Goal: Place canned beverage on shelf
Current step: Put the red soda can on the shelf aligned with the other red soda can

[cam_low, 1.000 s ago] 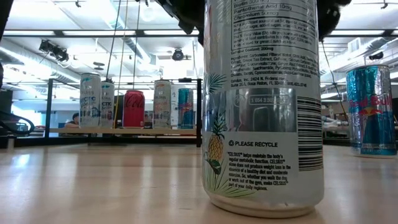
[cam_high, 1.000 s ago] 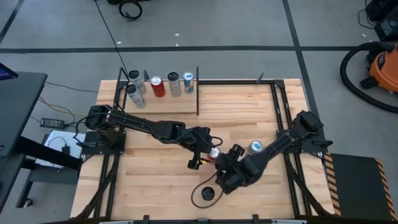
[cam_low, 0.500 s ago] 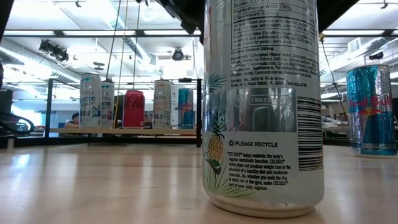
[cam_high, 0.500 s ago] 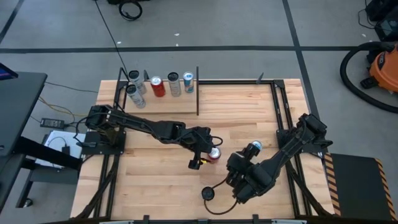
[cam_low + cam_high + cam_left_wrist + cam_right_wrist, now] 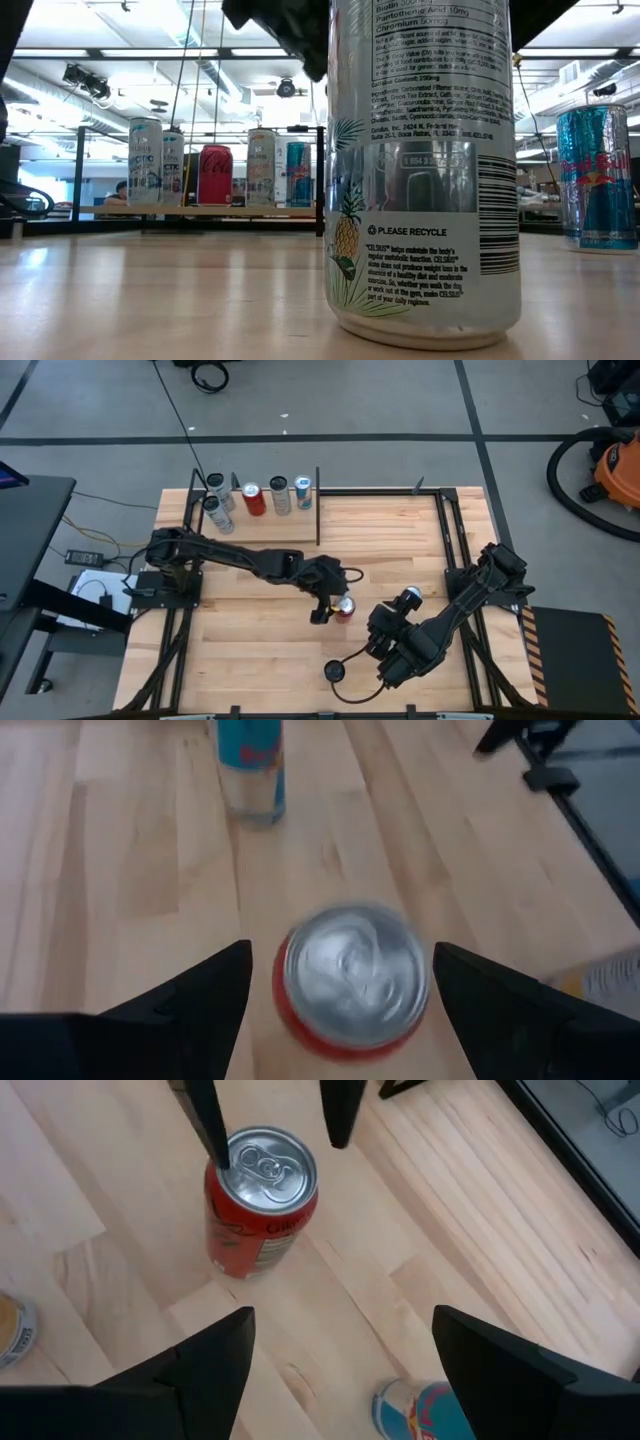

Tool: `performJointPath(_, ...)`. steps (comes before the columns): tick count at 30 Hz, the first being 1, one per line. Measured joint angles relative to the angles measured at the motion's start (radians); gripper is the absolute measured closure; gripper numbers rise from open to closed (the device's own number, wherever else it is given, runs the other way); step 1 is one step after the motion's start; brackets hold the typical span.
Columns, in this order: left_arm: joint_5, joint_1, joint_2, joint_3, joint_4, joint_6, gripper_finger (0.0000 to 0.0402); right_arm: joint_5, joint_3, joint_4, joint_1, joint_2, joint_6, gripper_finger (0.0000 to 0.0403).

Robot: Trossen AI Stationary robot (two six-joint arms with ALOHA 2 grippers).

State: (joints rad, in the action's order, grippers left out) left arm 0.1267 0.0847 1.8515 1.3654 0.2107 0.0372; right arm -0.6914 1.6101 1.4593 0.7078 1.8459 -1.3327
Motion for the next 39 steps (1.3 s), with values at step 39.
performJointPath(39,0.066,-0.015,0.103,0.0,-0.056,-0.026,0.0087,-0.022,0.0,-0.008,0.03,0.001,-0.011,0.0089)
